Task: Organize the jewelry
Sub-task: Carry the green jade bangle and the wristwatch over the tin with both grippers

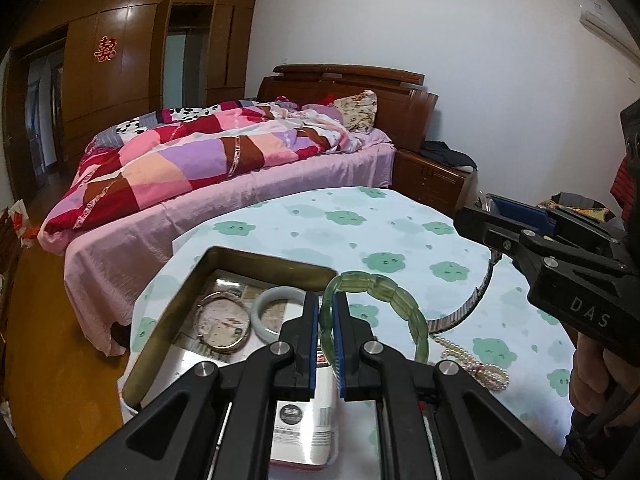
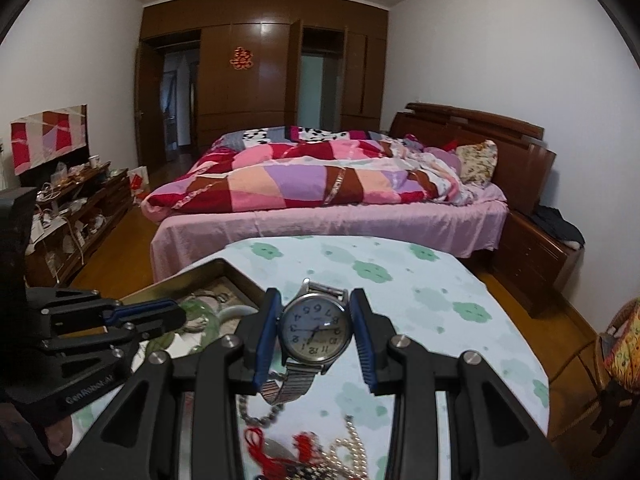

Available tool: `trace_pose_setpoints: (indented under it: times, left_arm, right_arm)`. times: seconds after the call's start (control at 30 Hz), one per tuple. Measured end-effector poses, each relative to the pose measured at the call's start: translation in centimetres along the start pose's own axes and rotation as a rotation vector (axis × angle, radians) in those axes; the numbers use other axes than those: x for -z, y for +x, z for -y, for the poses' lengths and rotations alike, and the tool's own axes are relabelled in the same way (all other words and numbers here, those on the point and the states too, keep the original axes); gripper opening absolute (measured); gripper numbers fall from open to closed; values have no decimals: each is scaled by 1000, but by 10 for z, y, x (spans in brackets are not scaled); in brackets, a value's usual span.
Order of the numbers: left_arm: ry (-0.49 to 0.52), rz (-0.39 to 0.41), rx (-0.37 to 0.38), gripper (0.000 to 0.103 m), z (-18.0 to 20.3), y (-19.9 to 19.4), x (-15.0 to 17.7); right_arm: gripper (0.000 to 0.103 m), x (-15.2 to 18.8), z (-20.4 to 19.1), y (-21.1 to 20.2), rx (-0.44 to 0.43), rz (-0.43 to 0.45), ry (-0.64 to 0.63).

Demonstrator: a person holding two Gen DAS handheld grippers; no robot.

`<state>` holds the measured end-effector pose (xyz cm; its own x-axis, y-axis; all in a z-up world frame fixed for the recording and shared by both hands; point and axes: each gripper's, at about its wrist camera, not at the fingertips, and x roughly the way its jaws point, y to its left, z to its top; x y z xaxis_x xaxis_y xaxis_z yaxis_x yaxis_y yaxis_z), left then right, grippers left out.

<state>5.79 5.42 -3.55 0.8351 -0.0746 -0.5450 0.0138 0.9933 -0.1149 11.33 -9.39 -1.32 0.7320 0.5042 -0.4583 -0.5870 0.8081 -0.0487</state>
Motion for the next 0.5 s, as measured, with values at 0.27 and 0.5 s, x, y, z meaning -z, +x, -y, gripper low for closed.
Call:
trace_pose_setpoints:
  times: [0.27, 0.5]
  left_arm:
    - [-14, 0, -47, 6, -22, 0, 0]
    - [-32, 6, -125, 6, -53, 2, -3]
  right_arm:
    - [38, -6, -28, 13, -49, 0, -46]
    - [38, -12, -41, 27, -91, -10, -56]
